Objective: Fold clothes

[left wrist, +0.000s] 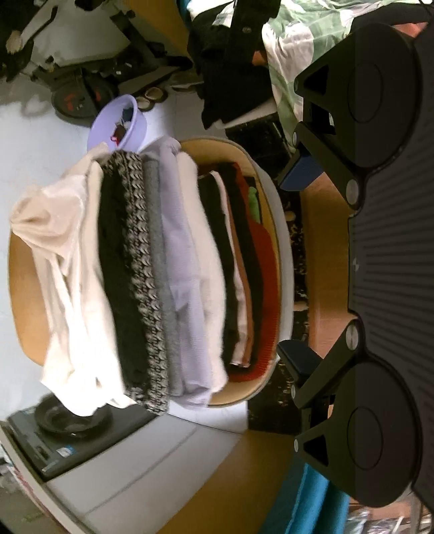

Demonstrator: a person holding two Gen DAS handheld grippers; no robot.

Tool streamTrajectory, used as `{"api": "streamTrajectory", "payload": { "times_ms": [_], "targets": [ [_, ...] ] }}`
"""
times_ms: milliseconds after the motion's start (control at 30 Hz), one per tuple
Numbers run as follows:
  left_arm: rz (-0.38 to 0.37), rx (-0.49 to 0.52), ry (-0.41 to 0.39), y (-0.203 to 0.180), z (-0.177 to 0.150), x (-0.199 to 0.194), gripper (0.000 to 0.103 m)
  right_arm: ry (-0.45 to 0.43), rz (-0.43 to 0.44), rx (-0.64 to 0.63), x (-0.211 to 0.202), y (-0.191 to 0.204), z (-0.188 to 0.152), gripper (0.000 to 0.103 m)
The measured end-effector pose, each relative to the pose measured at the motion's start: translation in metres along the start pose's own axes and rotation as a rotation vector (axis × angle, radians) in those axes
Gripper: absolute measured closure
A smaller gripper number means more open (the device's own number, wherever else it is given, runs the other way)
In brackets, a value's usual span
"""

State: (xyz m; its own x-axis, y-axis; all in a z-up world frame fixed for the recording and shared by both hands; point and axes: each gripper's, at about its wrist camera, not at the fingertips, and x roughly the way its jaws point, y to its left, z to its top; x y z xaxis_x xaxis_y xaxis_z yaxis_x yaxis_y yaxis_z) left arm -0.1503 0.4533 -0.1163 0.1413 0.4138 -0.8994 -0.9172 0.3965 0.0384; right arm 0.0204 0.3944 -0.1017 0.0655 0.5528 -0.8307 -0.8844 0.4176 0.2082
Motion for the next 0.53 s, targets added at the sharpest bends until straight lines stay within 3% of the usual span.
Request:
{"api": "streamTrajectory", "payload": {
  "times_ms": [267, 533],
  "targets": [
    [-0.027, -0.034, 0.053, 0.013, -0.015, 0.004, 0.005, 0.004, -0.006, 0.016, -0.006, 0.008, -0.008, 0.001],
    [-0.034, -0.023, 0.037, 0.018, -0.028, 0.000, 0.005, 0.019, -0.018, 0.023, -0.011, 0.014, -0.023, 0.001]
  ]
}}
